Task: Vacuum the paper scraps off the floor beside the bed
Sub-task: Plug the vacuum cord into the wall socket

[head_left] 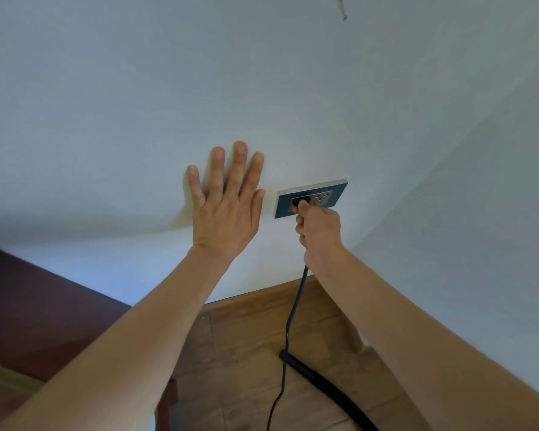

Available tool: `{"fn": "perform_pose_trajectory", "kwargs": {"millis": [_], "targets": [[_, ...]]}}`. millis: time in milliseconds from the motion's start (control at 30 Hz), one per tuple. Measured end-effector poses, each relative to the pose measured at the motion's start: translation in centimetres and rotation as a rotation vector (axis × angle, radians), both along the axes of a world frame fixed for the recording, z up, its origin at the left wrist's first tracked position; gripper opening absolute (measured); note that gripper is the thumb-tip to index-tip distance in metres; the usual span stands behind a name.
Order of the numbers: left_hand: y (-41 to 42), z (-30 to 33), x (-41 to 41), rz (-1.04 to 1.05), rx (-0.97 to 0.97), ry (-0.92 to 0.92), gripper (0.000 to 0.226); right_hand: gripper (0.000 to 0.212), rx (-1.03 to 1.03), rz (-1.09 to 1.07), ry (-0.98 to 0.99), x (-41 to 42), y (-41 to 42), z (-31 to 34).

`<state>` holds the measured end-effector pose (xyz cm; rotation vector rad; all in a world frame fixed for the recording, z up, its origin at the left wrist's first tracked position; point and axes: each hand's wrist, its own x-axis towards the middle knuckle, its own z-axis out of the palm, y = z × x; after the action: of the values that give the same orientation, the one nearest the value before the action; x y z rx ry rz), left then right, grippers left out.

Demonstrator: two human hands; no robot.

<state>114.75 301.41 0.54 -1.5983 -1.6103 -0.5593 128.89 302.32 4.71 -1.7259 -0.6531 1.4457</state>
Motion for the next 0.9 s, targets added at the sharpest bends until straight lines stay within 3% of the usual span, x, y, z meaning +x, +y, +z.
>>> {"fn": "perform_pose_trajectory", "kwargs": {"millis": [100,267,467,733,900], "targets": [[0.0,-0.5,-0.1,-0.011,0.013,0.010,0.070,0.015,-0.016,0.020,-0.078,0.1,0.5,0.2],[0.0,-0.2,-0.1,-0.016,0.006,0.007,0.070,0.018,-0.015,0.019,-0.004,0.7,0.5,0.6],[-0.1,-0.2,-0.2,-0.011,0.006,0.006,0.069,0.021,0.143,0.141,-0.074,0.9,-0.3,-0.6],[0.0,-0.2,0.0,0.002,0.024,-0.001,0.067,0.030,0.281,0.134,-0.379,-0.6,-0.4,-2.1],[-0.3,0.1,0.0,0.001,0.019,-0.002,0.068,0.035,0.357,0.255,-0.589,-0.1,-1.2,-2.3]]}}
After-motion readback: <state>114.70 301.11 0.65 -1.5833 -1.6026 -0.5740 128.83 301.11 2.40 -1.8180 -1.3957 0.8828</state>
